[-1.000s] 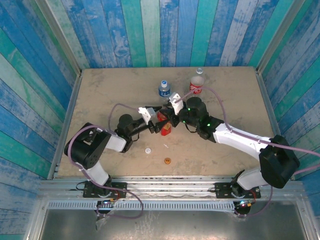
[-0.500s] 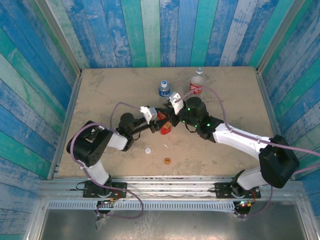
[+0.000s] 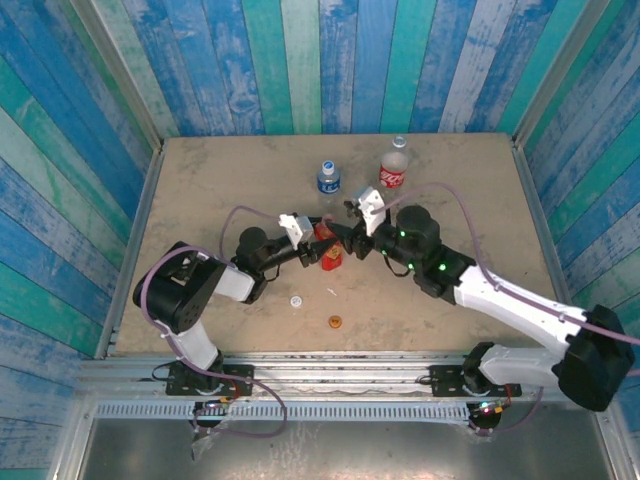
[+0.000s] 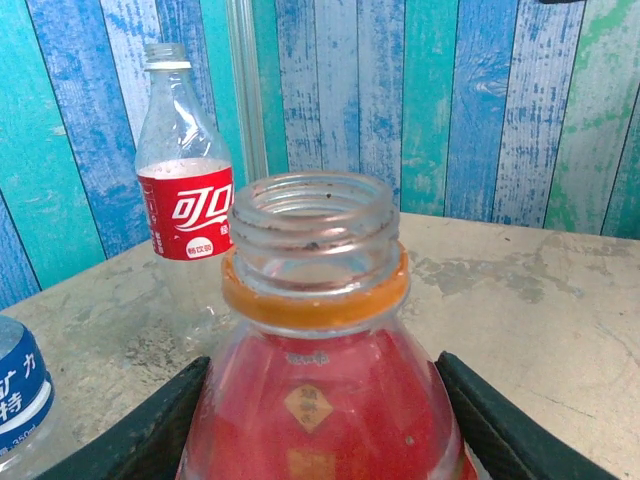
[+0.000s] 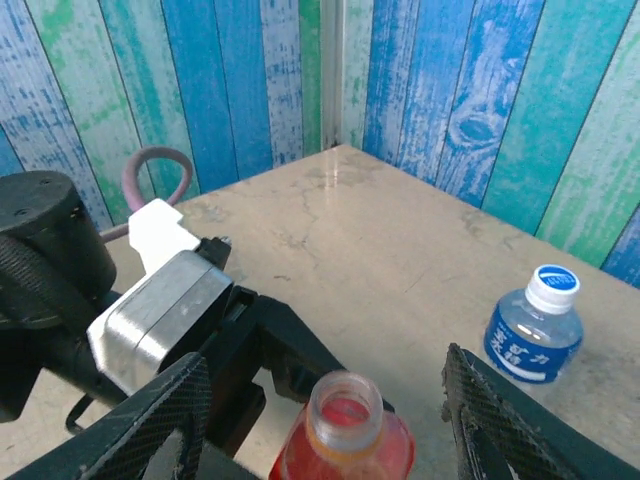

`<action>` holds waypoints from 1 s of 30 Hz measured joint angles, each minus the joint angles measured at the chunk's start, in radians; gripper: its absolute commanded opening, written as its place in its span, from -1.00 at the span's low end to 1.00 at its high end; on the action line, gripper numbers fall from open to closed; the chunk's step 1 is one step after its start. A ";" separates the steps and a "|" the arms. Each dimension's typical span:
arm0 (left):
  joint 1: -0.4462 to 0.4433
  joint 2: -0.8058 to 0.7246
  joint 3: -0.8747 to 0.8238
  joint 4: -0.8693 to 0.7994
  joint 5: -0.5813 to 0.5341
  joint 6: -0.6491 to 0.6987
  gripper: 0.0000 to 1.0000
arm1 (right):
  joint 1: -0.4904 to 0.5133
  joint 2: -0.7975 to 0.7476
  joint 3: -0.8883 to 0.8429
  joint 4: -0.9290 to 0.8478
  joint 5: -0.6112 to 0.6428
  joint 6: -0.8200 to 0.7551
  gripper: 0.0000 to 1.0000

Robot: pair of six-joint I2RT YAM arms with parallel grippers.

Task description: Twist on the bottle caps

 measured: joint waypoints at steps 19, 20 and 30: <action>0.000 0.000 -0.005 0.006 0.003 0.004 0.13 | 0.398 0.083 -0.253 -0.183 0.231 0.081 0.15; 0.000 0.000 -0.005 0.006 0.003 0.004 0.13 | 0.401 0.111 -0.263 -0.164 0.225 0.086 0.13; 0.000 0.000 -0.005 0.005 0.003 0.005 0.12 | 0.403 0.276 -0.286 -0.067 0.195 0.121 -0.08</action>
